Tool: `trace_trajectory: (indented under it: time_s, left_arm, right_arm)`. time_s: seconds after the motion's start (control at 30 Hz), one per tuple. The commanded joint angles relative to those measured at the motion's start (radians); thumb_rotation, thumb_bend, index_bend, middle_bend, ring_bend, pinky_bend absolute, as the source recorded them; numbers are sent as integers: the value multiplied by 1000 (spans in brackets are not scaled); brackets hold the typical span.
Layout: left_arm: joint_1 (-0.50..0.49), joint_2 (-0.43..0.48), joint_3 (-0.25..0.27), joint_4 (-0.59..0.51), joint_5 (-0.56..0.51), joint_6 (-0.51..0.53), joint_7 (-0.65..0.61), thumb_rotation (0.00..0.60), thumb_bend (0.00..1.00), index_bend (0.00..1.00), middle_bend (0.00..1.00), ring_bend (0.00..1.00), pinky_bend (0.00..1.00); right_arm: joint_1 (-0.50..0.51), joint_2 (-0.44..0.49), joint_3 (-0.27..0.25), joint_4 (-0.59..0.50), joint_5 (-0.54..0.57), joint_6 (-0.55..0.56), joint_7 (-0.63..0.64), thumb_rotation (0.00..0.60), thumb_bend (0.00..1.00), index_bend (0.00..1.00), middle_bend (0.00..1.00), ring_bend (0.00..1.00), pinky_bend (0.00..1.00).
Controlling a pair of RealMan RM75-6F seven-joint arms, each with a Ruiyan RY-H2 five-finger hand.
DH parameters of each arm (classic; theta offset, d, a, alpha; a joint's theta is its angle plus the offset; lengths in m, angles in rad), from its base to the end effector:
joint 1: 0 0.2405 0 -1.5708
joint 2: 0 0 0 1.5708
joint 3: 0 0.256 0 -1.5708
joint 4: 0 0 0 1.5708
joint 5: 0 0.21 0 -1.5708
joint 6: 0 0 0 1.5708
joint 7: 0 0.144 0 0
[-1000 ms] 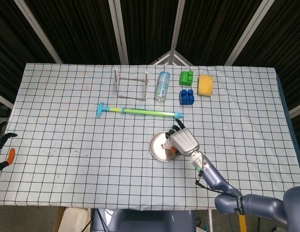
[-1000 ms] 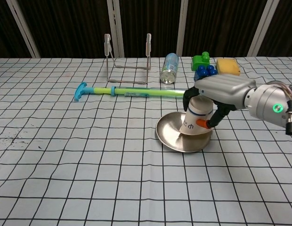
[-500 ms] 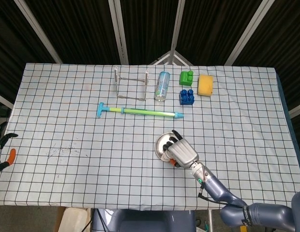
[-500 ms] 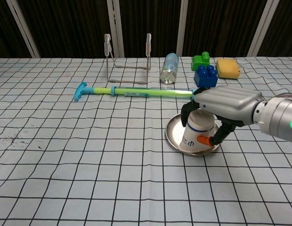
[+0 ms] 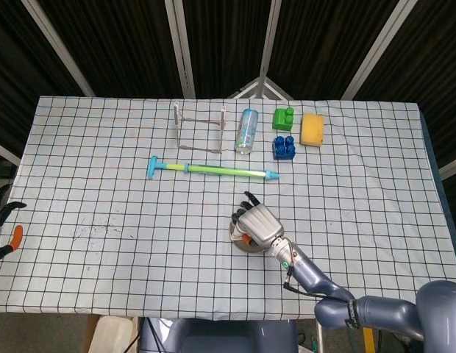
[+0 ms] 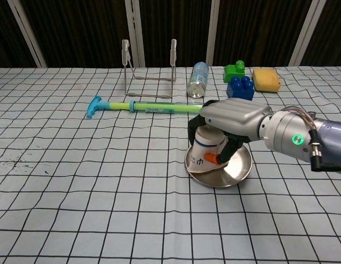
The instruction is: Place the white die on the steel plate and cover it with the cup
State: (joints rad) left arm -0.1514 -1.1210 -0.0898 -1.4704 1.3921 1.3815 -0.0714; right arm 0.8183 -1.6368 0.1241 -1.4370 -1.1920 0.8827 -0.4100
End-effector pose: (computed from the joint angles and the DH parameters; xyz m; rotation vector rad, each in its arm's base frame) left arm -0.3418 0.2135 0.1749 -1.3492 -0.9016 -0.8278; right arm -0.1159 -0.3270 -0.0593 2.1136 -0.8024 0.8911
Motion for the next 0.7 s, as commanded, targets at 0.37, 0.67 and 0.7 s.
trace_trajectory:
  time_s: [0.37,0.67,0.7]
  left_arm:
    - [-5,-7,6,-3,8,-6,22,600,671,280,0,0,95]
    - [-6,-6,5,-1,5,-7,18,600,672,281,0,0,95]
    - [-7,-7,5,-1,6,-7,19,600,672,281,0,0,95]
  right_arm:
    - [41,-71,47,141,-79,2,141,600,398,574,500,231,0]
    - [26,-49,37,156,-82,11,144,600,398,574,500,230,0]
    - [18,-38,32,146,-83,17,143,600,398,574,500,230,0]
